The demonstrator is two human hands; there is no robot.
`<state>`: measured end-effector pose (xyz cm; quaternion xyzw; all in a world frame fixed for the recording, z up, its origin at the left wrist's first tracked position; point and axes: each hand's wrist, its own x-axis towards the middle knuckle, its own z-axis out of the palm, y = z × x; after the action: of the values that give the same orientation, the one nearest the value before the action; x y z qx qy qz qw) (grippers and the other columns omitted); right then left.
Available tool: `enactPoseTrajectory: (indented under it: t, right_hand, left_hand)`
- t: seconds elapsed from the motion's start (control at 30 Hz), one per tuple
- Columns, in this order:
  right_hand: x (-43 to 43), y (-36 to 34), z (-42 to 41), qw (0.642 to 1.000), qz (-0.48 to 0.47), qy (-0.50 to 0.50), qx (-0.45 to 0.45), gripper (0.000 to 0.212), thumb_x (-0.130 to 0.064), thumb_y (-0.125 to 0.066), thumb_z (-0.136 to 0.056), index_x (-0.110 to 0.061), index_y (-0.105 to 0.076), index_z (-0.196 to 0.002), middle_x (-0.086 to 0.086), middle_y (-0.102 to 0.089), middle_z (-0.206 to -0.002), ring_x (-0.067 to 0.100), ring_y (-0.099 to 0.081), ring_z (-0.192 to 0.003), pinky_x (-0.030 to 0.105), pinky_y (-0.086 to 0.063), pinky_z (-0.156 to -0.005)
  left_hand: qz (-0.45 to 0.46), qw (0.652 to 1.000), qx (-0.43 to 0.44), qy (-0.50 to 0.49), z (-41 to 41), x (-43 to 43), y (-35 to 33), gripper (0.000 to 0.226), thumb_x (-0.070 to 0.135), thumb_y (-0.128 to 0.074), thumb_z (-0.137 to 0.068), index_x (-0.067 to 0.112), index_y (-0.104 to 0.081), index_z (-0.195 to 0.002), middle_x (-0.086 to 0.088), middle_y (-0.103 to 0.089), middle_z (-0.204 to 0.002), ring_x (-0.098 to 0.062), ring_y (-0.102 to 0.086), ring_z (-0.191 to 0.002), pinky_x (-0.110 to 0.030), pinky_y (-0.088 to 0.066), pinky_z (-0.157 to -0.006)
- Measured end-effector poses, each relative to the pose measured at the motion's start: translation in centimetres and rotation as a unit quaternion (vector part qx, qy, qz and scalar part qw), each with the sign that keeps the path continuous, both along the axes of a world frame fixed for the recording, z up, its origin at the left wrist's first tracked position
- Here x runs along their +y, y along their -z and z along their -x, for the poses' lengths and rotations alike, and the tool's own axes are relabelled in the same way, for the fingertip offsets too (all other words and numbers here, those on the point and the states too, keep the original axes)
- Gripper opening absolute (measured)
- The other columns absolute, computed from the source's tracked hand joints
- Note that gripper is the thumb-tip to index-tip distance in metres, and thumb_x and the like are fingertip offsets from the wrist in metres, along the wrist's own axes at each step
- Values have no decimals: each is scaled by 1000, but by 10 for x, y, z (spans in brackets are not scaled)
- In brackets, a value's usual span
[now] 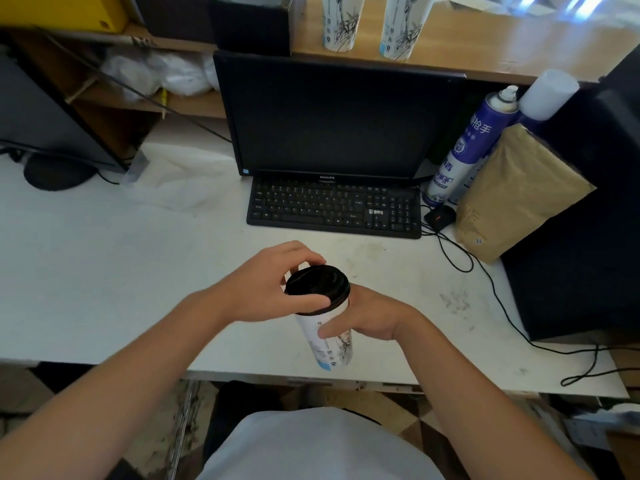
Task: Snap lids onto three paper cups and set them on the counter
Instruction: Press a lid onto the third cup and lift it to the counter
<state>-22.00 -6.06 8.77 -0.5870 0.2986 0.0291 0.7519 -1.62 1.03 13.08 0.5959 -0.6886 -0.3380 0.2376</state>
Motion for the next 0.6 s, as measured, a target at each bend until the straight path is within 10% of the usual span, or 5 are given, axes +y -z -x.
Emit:
enactPoseTrajectory:
  t: [0.6]
  right_hand:
    - [19, -17, -7, 974, 184, 132, -17, 59, -31, -83, -62, -46, -64, -116, -11, -76, -110, 8, -71, -106, 36, -58, -94]
  left_hand:
    - [25, 994, 53, -92, 15, 1, -23, 75, 54, -77, -57, 31, -61, -127, 23, -65, -110, -13, -65, -82, -25, -58, -70]
